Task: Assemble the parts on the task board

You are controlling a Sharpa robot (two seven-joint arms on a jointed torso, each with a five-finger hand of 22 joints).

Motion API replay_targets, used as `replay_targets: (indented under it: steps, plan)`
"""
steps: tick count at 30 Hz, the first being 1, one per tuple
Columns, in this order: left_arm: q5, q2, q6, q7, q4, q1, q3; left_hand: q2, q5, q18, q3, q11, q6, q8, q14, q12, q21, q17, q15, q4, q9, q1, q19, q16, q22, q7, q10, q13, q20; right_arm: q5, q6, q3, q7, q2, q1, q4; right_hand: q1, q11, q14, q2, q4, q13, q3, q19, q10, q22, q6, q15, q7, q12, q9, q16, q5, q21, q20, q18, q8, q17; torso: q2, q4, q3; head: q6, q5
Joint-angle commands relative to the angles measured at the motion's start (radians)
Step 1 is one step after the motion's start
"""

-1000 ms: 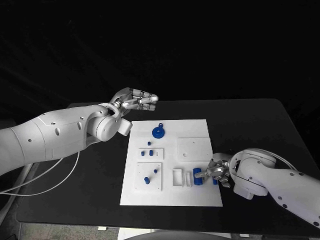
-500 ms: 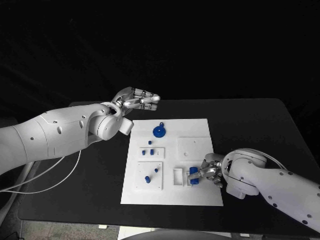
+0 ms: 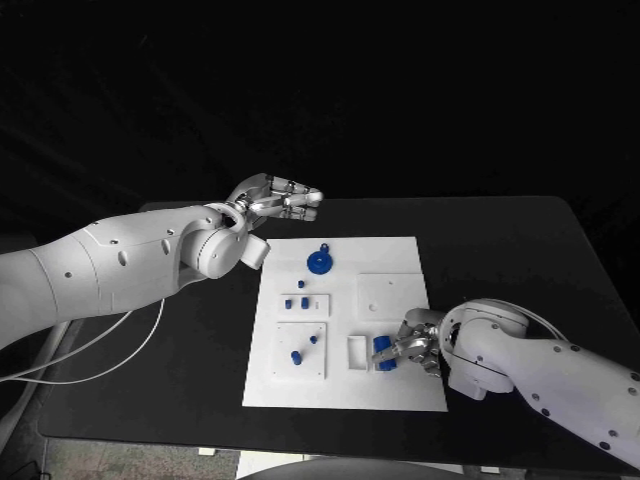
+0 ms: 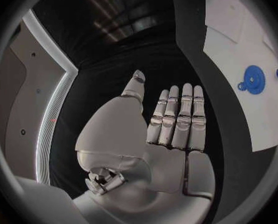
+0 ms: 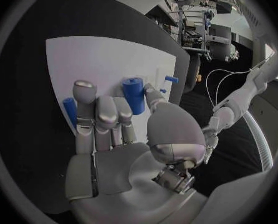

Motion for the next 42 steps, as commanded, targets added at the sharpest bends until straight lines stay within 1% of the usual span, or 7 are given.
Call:
replay_targets:
  steps: [1,6,8,16,23,32,42]
  plan:
    - [-0.005,0.002,0.015,-0.001,0.002,0.000,0.001,0.002,0.004,-0.009,0.001,0.001,-0.003,-0.003,-0.007,0.002,0.003,-0.001,0.000,0.001,0.002,-0.003,-0.001,-0.004,-0.001,0.002,-0.008,0.001,0.009,-0.034,-0.031,-0.010,-0.028,-0.008,-0.012,-0.011,0.012,-0.004,0.005,0.032,-0.016,-0.001,0.020,0.046,0.004,0.002,0.022,-0.004,-0.007,-0.001,-0.022,-0.005,0.011,-0.004,0.001,0.011,-0.007,-0.002,0.000,-0.0002,0.0008,0.000,0.002]
    - [-0.006,0.000,0.010,-0.002,0.001,0.000,0.001,0.002,0.004,-0.009,0.001,0.001,-0.003,-0.003,-0.007,0.002,0.003,-0.001,0.000,0.001,0.002,-0.003,-0.001,-0.004,-0.001,0.002,-0.008,0.001,0.009,-0.014,-0.082,-0.010,-0.017,-0.017,-0.012,0.008,0.007,-0.011,0.005,0.032,-0.027,-0.004,0.037,0.046,0.006,0.003,0.058,-0.009,-0.018,-0.006,-0.023,-0.009,0.024,-0.004,-0.003,0.007,-0.007,-0.006,0.000,-0.0007,0.0007,-0.001,0.004]
    - [-0.006,0.000,0.008,-0.002,0.000,0.000,0.001,0.002,0.006,-0.008,0.000,0.000,-0.009,-0.004,-0.006,0.002,0.004,-0.001,0.000,-0.002,0.001,-0.002,0.001,-0.004,-0.001,0.001,-0.013,0.001,0.009,0.007,-0.102,-0.010,-0.015,-0.021,-0.012,0.019,-0.001,-0.014,0.005,0.035,-0.020,-0.009,0.035,0.046,0.005,0.001,0.077,-0.011,-0.024,-0.012,-0.022,-0.013,-0.001,-0.006,-0.005,0.005,-0.006,-0.009,0.000,-0.0007,0.0005,-0.001,0.004]
    - [-0.007,-0.002,0.008,-0.004,-0.002,0.000,0.001,0.002,0.006,-0.008,0.000,-0.002,-0.010,-0.003,-0.006,0.002,0.004,-0.001,0.000,-0.002,0.001,-0.002,0.001,-0.004,-0.001,0.000,-0.014,0.001,0.009,0.059,-0.145,-0.002,-0.013,-0.034,0.000,0.072,-0.005,-0.021,0.005,0.031,-0.009,-0.014,0.022,0.047,0.010,0.001,0.109,-0.017,-0.033,-0.019,-0.023,-0.018,-0.009,-0.007,-0.012,0.000,-0.007,-0.011,0.000,0.0000,-0.0001,0.000,0.005]
    - [-0.007,-0.001,0.008,-0.005,-0.003,0.000,0.001,0.002,0.006,-0.007,0.001,-0.002,-0.010,-0.003,-0.006,0.002,0.004,-0.001,0.000,-0.002,0.001,-0.002,0.001,-0.004,-0.001,0.000,-0.014,0.001,0.009,0.091,-0.119,0.001,-0.021,-0.027,0.009,0.086,-0.008,-0.023,0.005,0.030,-0.001,-0.017,0.012,0.047,0.014,0.001,0.116,-0.019,-0.035,-0.022,-0.025,-0.019,-0.013,-0.003,-0.014,-0.002,-0.006,-0.010,0.001,-0.0001,-0.0007,0.000,0.005]
    - [-0.007,0.001,0.009,-0.006,-0.004,0.000,0.001,0.001,0.006,-0.007,0.002,-0.004,-0.011,-0.003,-0.006,0.002,0.004,-0.001,0.001,-0.003,0.001,-0.002,0.000,-0.004,-0.001,-0.001,-0.016,0.001,0.010,0.109,-0.060,0.001,-0.032,0.006,0.011,0.057,-0.006,-0.023,0.005,0.030,0.002,-0.020,0.005,0.046,0.014,0.001,0.117,-0.019,-0.035,-0.026,-0.027,-0.021,-0.015,-0.005,-0.014,-0.003,-0.007,-0.011,0.002,0.0008,0.0002,-0.004,0.009]
    - [-0.007,0.001,0.010,-0.007,-0.003,0.000,0.001,0.001,0.006,-0.007,0.002,-0.004,-0.010,-0.002,-0.007,0.002,0.004,-0.001,0.001,-0.002,0.002,-0.003,-0.001,-0.004,-0.001,-0.001,-0.017,0.001,0.010,0.095,-0.030,-0.003,-0.037,0.032,0.011,0.026,-0.006,-0.023,0.005,0.030,0.003,-0.020,0.002,0.046,0.013,0.000,0.116,-0.019,-0.035,-0.027,-0.027,-0.022,-0.015,-0.007,-0.014,-0.003,-0.007,-0.011,0.001,0.0000,-0.0001,-0.007,0.015]
